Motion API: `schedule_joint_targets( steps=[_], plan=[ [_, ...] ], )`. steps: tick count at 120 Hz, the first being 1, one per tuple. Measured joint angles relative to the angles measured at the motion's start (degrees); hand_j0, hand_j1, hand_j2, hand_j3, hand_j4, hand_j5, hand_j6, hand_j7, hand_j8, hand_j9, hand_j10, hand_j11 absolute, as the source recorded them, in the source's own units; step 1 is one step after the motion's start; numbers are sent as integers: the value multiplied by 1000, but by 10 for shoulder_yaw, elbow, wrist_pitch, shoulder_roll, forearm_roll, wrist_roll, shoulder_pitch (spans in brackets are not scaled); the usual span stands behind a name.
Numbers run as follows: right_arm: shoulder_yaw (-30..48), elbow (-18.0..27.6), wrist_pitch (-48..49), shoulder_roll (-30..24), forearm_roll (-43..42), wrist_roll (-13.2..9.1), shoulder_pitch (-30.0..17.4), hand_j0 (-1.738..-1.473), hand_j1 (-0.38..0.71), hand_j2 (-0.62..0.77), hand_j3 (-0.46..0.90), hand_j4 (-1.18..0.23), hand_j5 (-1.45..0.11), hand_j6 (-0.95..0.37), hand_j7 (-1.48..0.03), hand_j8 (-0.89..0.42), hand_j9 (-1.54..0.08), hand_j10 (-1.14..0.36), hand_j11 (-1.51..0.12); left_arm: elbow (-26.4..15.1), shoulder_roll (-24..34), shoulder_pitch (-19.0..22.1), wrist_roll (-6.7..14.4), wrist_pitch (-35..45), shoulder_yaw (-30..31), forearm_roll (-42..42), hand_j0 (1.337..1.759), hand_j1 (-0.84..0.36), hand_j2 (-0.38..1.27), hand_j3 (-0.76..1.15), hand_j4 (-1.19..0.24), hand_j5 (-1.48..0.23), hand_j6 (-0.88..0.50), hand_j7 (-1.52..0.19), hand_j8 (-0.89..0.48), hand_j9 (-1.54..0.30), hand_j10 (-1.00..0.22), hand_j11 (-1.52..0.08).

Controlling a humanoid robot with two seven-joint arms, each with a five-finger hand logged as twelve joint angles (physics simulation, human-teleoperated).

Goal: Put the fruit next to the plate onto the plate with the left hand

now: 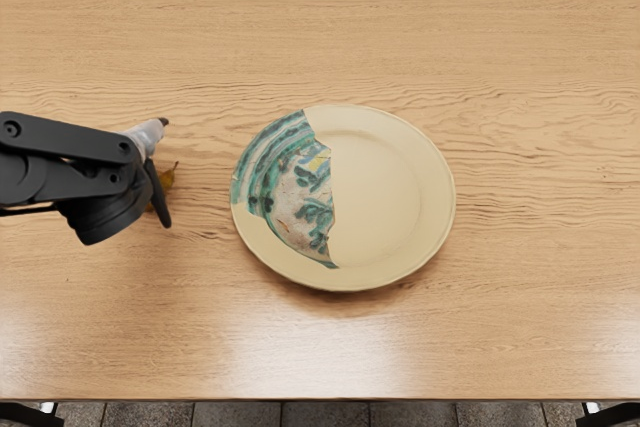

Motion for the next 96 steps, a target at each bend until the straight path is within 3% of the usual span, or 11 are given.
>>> schedule_joint_targets(
  steps=[37, 77, 96],
  plan=[
    [0, 0, 0, 0, 0, 0, 0, -1658, -310, -7, 0, -33, -43, -33, -43, -33, -43, -33, -43, 1, 39, -2, 0, 0, -2, -26, 1658, 349, 1, 0, -1, 0, -1, 0, -1, 0, -1, 0],
    [0, 0, 0, 0, 0, 0, 3, -1658, -310, -7, 0, -33, -43, -33, -43, -33, -43, -33, -43, 23, -4, -16, 0, 0, 69, -15, 1658, 284, 12, 0, -56, -72, -56, -72, -56, -71, -56, -71],
    [0, 0, 0, 0, 0, 0, 3, -1658, -310, -7, 0, -33, -43, -33, -43, -33, -43, -33, -43, 46, -45, -9, 0, 0, 81, -11, 1658, 191, 27, 0, -133, -172, -134, -172, -134, -172, -133, -172]
  ],
)
